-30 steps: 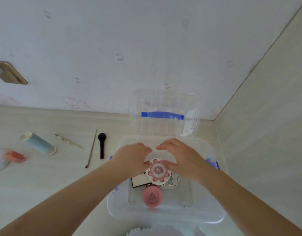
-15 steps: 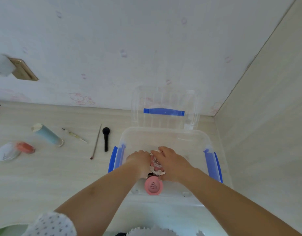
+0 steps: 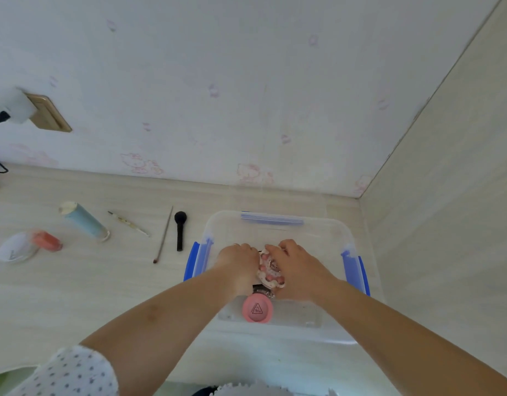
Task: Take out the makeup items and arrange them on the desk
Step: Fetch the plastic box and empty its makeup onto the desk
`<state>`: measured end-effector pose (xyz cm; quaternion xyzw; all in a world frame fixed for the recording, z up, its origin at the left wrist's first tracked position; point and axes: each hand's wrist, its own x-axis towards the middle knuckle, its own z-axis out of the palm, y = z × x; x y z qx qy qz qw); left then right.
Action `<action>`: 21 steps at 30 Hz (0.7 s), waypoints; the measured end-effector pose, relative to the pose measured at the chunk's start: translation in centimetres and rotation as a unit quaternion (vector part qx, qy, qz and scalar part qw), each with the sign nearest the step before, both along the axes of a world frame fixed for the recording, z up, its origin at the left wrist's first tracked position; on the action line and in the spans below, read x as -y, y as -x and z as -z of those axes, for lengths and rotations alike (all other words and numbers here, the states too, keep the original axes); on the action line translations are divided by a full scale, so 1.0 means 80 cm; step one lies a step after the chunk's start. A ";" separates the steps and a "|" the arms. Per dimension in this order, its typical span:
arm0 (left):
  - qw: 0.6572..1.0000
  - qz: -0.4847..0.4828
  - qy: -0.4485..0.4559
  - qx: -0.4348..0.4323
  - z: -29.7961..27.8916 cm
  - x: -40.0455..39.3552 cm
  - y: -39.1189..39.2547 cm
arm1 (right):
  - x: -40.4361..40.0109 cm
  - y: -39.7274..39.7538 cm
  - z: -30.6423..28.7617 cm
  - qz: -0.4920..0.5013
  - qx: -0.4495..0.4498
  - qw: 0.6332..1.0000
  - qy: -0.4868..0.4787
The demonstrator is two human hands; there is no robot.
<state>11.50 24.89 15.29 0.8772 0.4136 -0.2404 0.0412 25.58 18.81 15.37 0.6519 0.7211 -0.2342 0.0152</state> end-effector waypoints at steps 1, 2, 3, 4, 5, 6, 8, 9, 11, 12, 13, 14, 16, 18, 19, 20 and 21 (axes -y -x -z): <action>1.000 0.008 -0.014 0.006 -0.006 -0.001 0.000 | 0.003 -0.003 -0.007 0.012 -0.015 1.000 -0.008; 1.000 0.013 -0.024 0.013 -0.012 -0.001 -0.001 | 0.006 -0.006 -0.015 0.028 -0.032 0.999 -0.017; 0.999 0.015 -0.034 0.024 -0.020 -0.002 -0.001 | 0.008 -0.010 -0.024 0.043 -0.049 0.997 -0.029; 0.998 0.019 -0.044 0.038 -0.028 -0.002 0.000 | 0.010 -0.013 -0.034 0.056 -0.060 0.996 -0.041; 0.997 0.023 -0.055 0.055 -0.038 -0.001 0.002 | 0.011 -0.017 -0.044 0.064 -0.066 0.994 -0.053; 0.995 0.027 -0.066 0.072 -0.049 0.000 0.005 | 0.012 -0.019 -0.055 0.070 -0.071 0.993 -0.067; 0.990 0.027 -0.092 0.103 -0.072 0.003 0.017 | 0.014 -0.022 -0.077 0.077 -0.085 0.989 -0.094; 0.988 0.021 -0.103 0.115 -0.083 0.004 0.024 | 0.014 -0.022 -0.087 0.079 -0.094 0.987 -0.105; 0.983 0.000 -0.118 0.138 -0.102 0.007 0.042 | 0.014 -0.021 -0.107 0.080 -0.108 0.983 -0.125; 0.981 -0.015 -0.125 0.150 -0.111 0.010 0.054 | 0.013 -0.018 -0.115 0.075 -0.113 0.982 -0.132; 0.978 -0.033 -0.130 0.161 -0.119 0.012 0.066 | 0.011 -0.014 -0.123 0.069 -0.116 0.981 -0.140; 0.974 -0.052 -0.134 0.173 -0.127 0.014 0.079 | 0.008 -0.009 -0.128 0.062 -0.118 0.981 -0.144; 0.967 -0.098 -0.139 0.191 -0.141 0.018 0.104 | 0.003 0.002 -0.137 0.043 -0.121 0.980 -0.152; 0.956 -0.152 -0.144 0.205 -0.147 0.021 0.133 | -0.005 0.021 -0.144 0.018 -0.127 0.979 -0.158; 0.949 -0.184 -0.145 0.210 -0.149 0.024 0.153 | -0.012 0.036 -0.145 0.000 -0.127 0.979 -0.161; 0.944 -0.207 -0.139 0.215 -0.148 0.024 0.165 | -0.015 0.044 -0.147 -0.008 -0.125 0.979 -0.163; 0.941 -0.229 -0.132 0.214 -0.145 0.024 0.179 | -0.020 0.055 -0.148 -0.018 -0.125 0.978 -0.164</action>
